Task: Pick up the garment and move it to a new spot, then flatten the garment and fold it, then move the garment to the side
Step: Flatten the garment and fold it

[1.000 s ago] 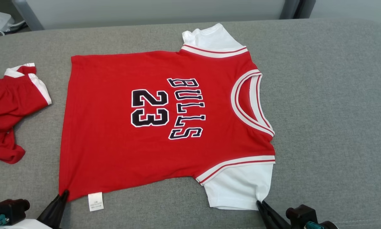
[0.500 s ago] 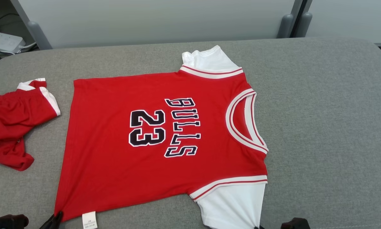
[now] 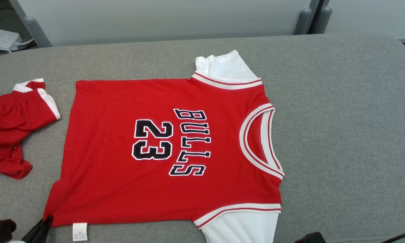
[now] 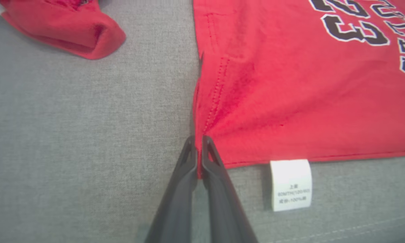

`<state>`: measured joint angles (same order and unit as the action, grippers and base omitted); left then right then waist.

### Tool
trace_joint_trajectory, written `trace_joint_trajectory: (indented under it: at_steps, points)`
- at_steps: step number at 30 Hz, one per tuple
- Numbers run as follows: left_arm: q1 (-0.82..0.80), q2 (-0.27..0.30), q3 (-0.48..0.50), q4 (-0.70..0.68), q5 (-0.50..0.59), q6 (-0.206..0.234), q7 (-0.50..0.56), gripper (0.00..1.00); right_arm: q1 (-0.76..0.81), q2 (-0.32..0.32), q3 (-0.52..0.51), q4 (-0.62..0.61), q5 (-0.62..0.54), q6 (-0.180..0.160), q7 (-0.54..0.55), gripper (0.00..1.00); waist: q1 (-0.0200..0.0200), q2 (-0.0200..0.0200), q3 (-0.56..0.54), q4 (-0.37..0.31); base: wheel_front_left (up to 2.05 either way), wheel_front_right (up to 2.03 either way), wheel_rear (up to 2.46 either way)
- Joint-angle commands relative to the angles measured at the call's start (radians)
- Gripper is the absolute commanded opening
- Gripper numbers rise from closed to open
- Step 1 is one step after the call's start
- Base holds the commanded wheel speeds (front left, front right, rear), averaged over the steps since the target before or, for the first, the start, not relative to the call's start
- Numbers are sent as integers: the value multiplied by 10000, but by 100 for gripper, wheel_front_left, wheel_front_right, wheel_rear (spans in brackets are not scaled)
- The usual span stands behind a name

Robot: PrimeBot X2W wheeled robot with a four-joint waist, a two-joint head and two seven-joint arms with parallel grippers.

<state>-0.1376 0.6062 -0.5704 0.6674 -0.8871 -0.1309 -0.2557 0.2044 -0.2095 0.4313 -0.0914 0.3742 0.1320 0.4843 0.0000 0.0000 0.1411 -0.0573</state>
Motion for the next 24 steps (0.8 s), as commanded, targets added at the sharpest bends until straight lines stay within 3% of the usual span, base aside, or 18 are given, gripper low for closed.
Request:
trace_joint_trajectory:
  at_steps: [1,10,16,24]
  points:
    - [-531,597,473,-16,81,2,-61,0,-227,-164,177,-510,12,-13,97,0,0,0,67,26,0,0,0]
    - [-847,945,367,-602,79,2,-61,0,-1757,242,-150,-1148,-774,-13,-343,0,0,0,425,240,0,0,0]
    - [-1027,1271,-502,-1155,-429,2,-14,0,-2765,502,-569,-983,-1414,-13,-808,0,0,0,618,370,0,0,0]
    - [-1739,2071,-1902,-1922,-1838,2,980,0,-3609,1007,-1099,-182,-2138,-13,-1493,0,0,0,862,569,0,0,0]
